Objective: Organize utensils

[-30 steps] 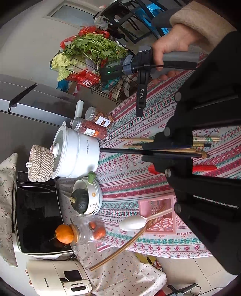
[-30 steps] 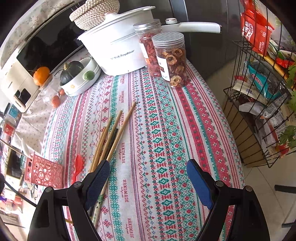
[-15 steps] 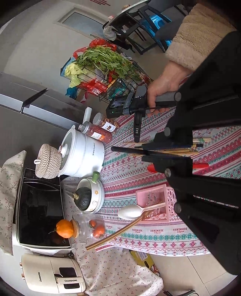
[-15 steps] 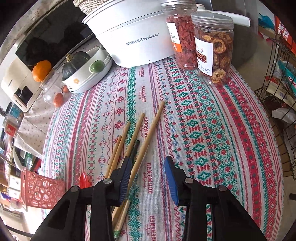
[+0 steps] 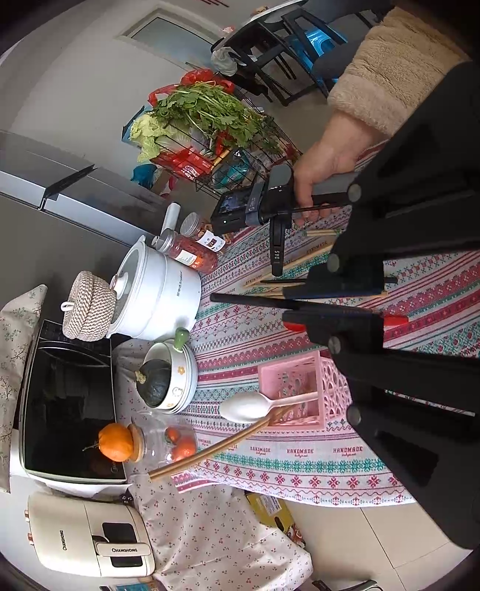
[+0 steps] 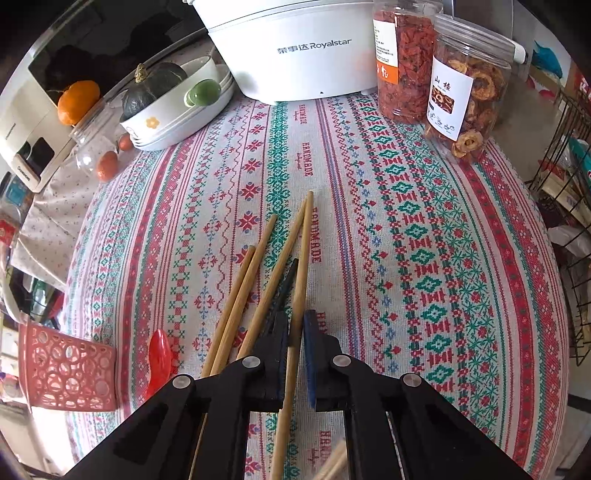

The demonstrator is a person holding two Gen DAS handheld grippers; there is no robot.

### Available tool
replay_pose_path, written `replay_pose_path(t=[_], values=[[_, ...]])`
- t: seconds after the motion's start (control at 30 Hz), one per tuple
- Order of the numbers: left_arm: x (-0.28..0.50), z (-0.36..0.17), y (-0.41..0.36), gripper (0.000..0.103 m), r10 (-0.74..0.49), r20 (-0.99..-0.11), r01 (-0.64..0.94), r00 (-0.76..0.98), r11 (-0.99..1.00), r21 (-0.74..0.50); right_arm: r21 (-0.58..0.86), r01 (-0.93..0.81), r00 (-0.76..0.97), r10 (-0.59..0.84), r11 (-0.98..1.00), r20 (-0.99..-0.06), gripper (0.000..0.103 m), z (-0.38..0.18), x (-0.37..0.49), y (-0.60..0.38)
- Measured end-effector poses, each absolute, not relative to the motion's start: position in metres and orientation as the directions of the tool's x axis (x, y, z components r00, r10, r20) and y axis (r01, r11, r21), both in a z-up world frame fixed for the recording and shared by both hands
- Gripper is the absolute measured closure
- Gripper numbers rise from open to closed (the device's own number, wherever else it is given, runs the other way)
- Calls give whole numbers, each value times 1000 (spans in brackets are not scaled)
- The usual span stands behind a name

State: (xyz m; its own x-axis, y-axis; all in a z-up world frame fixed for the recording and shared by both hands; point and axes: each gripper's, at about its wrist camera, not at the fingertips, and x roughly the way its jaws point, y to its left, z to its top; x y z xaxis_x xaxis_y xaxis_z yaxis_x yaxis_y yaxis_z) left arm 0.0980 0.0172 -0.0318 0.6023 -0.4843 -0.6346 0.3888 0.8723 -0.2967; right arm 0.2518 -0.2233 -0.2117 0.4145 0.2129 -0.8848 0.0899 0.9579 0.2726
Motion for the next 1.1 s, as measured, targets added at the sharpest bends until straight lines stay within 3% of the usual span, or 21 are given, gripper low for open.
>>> replay_pose_path(t=[0.43, 0.8, 0.97, 1.1], values=[[82, -4, 28, 97, -472, -562, 380, 680, 882, -280, 388, -44, 599, 335, 921, -727, 96, -128, 180, -225], [65, 35, 46, 97, -451, -399, 358, 798, 888, -289, 363, -154, 749, 348, 919, -564, 96, -61, 121, -214], [65, 48, 62, 97, -408, -308, 322, 860, 901, -292, 345, -198, 765, 365, 917, -531, 96, -50, 113, -201], [71, 48, 71, 97, -364, -283, 282, 888, 914, -291, 336, -205, 762, 365, 919, -534, 96, -52, 115, -195]])
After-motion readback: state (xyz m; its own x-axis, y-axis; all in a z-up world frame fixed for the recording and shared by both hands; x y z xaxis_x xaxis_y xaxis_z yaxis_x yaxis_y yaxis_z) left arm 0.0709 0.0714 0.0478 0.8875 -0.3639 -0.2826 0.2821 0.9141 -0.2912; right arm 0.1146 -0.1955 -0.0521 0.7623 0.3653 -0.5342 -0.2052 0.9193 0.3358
